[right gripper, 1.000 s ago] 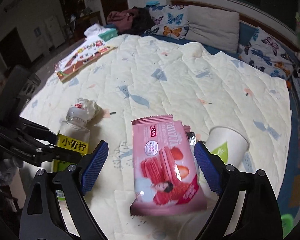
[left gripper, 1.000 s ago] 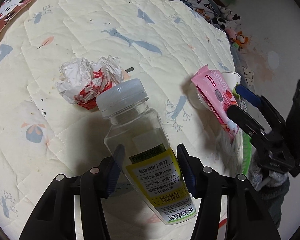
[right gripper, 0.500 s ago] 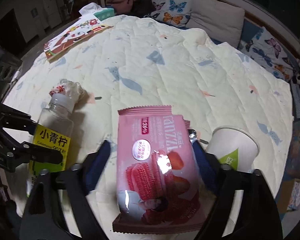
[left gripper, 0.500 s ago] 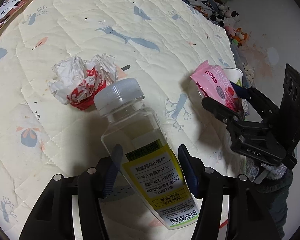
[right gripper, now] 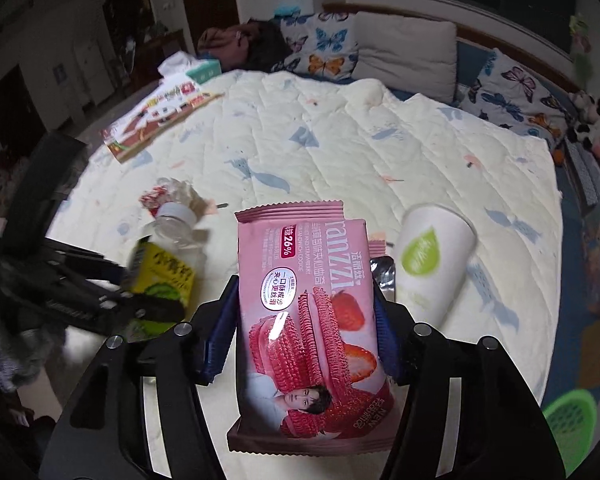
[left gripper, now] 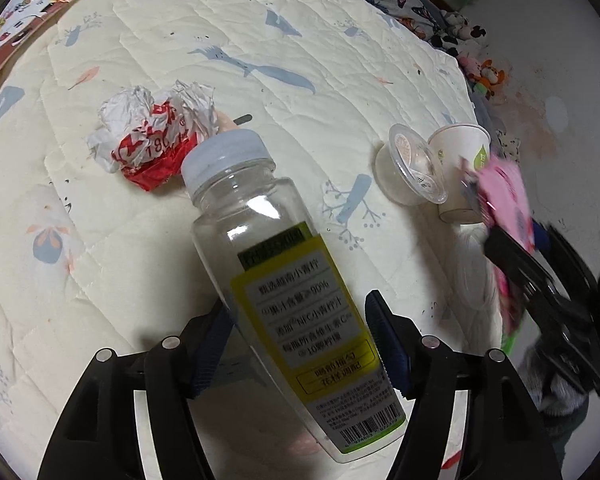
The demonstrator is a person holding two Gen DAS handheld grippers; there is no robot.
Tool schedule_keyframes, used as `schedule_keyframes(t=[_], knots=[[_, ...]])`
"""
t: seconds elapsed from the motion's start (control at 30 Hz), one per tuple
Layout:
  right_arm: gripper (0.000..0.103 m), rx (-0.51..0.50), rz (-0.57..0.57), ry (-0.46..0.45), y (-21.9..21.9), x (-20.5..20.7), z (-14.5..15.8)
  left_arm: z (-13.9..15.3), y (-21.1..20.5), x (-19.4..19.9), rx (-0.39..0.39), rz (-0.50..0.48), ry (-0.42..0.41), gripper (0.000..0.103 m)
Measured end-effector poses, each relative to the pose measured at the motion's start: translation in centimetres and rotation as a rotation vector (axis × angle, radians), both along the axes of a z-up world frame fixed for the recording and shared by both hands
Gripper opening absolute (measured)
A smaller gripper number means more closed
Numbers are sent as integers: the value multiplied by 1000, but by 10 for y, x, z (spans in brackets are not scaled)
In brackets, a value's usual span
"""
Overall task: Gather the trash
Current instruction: 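Carry the bottle and pink wrapper to the green basket and open both tools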
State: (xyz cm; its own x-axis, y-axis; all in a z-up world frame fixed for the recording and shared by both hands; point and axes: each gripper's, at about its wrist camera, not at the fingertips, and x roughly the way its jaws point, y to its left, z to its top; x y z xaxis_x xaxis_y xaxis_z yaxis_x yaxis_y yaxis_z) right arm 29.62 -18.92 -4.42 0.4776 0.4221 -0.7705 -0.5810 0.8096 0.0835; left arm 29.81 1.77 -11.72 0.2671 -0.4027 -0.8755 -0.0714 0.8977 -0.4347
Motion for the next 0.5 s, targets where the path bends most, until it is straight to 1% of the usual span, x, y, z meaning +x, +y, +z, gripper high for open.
schedule_keyframes(t=[0.1, 0.27, 0.33, 0.43, 0.5], knots=[[60, 41, -46, -7, -20, -19, 6, -1, -4, -4, 8, 12, 1, 64], [60, 92, -148, -23, -65, -46, 10, 3, -6, -8, 42, 32, -32, 56], [60, 101, -218, -34, -95, -56, 11, 9, -8, -13, 53, 23, -49, 52], [60, 112, -330, -33, -143, -68, 9, 21, -13, -24, 67, -12, -77, 49], [60, 116, -396, -24, -172, -74, 5, 30, -18, -30, 58, -41, -93, 47]])
